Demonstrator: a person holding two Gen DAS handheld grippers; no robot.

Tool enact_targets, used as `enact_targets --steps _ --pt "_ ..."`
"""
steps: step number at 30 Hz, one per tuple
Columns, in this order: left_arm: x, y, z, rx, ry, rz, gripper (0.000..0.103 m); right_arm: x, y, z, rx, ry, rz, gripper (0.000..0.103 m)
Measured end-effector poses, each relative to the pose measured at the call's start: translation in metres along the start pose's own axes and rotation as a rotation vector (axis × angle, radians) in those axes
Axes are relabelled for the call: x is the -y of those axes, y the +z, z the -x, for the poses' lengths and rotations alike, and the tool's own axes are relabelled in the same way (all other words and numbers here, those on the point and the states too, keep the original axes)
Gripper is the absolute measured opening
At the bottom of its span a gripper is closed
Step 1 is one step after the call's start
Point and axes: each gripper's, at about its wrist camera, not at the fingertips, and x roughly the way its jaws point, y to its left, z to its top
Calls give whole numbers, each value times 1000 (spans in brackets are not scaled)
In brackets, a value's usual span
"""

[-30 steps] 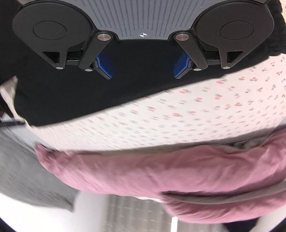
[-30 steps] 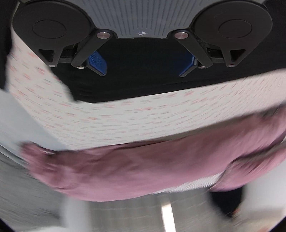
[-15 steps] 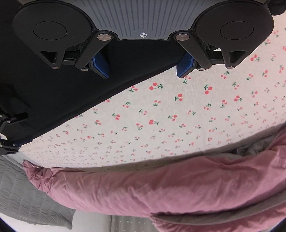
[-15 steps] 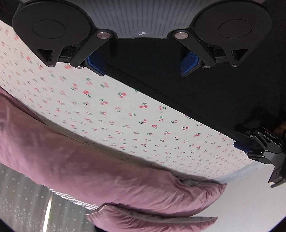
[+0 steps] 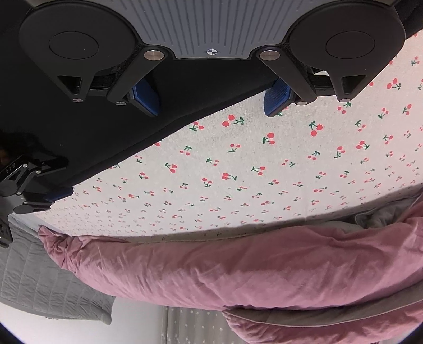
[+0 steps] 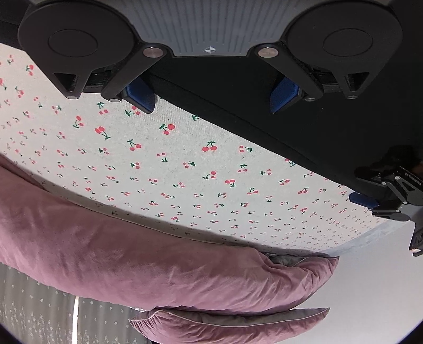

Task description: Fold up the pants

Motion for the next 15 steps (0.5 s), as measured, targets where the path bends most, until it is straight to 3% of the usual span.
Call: enact_targets --steps 3,6,8,11,14,15 --pt "4 0 1 2 9 -19 81 -1 -1 0 11 14 -8 84" --pt "8 0 3 3 7 -14 67 -5 -2 3 26 24 -7 66" --pt "11 0 4 3 6 -7 53 -9 -2 5 34 27 0 44" --pt "18 1 6 6 22 -4 37 -14 -2 7 39 10 -4 25" --pt "23 1 8 17 54 19 19 -17 -2 9 39 -22 -14 12" --pt "25 1 9 19 68 27 18 -20 -2 10 40 -36 -16 11"
